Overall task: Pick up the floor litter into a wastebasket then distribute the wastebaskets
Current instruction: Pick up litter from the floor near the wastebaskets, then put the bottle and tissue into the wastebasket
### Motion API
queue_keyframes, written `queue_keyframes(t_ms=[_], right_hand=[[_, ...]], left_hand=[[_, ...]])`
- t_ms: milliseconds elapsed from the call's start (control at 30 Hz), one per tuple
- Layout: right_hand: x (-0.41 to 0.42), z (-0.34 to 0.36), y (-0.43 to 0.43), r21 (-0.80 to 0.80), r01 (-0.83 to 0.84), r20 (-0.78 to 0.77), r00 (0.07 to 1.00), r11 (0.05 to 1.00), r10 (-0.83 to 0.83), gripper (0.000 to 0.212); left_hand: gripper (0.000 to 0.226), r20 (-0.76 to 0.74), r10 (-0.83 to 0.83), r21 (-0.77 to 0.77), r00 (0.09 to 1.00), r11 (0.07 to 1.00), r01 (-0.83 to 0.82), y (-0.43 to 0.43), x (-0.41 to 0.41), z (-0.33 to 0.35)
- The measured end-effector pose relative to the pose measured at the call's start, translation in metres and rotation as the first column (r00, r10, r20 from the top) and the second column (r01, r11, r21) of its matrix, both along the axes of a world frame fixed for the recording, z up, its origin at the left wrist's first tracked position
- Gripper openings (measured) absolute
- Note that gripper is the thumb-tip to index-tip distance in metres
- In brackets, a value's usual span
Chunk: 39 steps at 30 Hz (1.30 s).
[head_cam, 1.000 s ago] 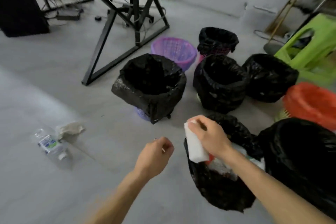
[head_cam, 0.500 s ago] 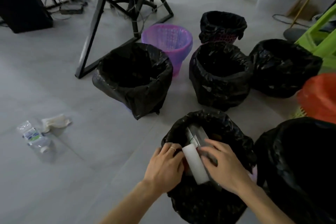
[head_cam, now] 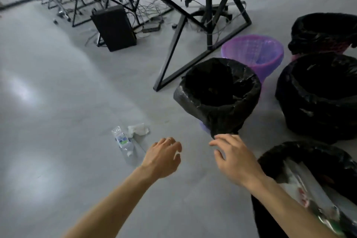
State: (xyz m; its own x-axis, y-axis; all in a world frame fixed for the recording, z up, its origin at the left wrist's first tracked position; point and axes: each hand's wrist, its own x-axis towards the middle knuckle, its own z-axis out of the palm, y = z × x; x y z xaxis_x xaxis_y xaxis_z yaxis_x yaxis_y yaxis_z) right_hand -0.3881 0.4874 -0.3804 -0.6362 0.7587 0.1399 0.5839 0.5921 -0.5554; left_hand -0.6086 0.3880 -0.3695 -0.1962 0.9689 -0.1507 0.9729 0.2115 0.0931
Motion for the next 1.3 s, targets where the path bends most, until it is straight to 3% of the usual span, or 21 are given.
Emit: queue_keyframes(t_ms=[100,200,400,500,600,900,1033,1200,1300], right_hand=[[-0.086,-0.021,-0.007,-0.014,-0.078,0.026,0.997,0.997,0.079,0.028],[-0.170,-0.053,-0.017,-0.130,-0.142,0.181,0.970,0.981,0.164,0.039],[-0.287,-0.116,-0.023,-0.303,-0.152,0.413,0.869,0.941,0.273,0.051],[-0.336,-0.141,-0.018,-0.333,-0.112,0.494,0.825,0.936,0.274,0.054],[-0.384,-0.157,-0.011,-0.345,-0.083,0.556,0.785,0.935,0.275,0.063],[-0.470,-0.190,0.014,-0.259,-0.186,0.580,0.755,0.948,0.306,0.087],[-0.457,-0.230,0.006,-0.281,-0.175,0.635,0.703,0.944,0.319,0.067],[-0.418,-0.228,-0.005,-0.235,-0.086,0.660,0.717,0.968,0.224,0.054],[-0.386,-0.228,-0.011,-0.140,-0.072,0.611,0.778,0.988,0.143,0.047]], left_hand=[[0.030,-0.002,0.213,-0.108,0.977,0.971,-0.211,-0.031,-0.095,-0.020],[0.036,0.032,0.443,-0.216,0.896,0.879,-0.426,-0.061,-0.185,-0.058],[0.061,0.207,0.687,-0.316,0.697,0.721,-0.617,-0.075,-0.288,-0.132],[0.065,0.346,0.689,-0.248,0.638,0.722,-0.646,-0.058,-0.311,-0.155],[0.071,0.426,0.627,-0.189,0.653,0.767,-0.613,-0.038,-0.325,-0.173],[0.086,0.349,0.547,-0.179,0.761,0.836,-0.519,-0.019,-0.341,-0.207],[0.085,0.389,0.545,-0.194,0.743,0.836,-0.513,-0.019,-0.345,-0.209],[0.083,0.523,0.559,-0.216,0.643,0.817,-0.534,-0.021,-0.347,-0.208],[0.083,0.544,0.557,-0.238,0.628,0.820,-0.520,-0.022,-0.346,-0.204]])
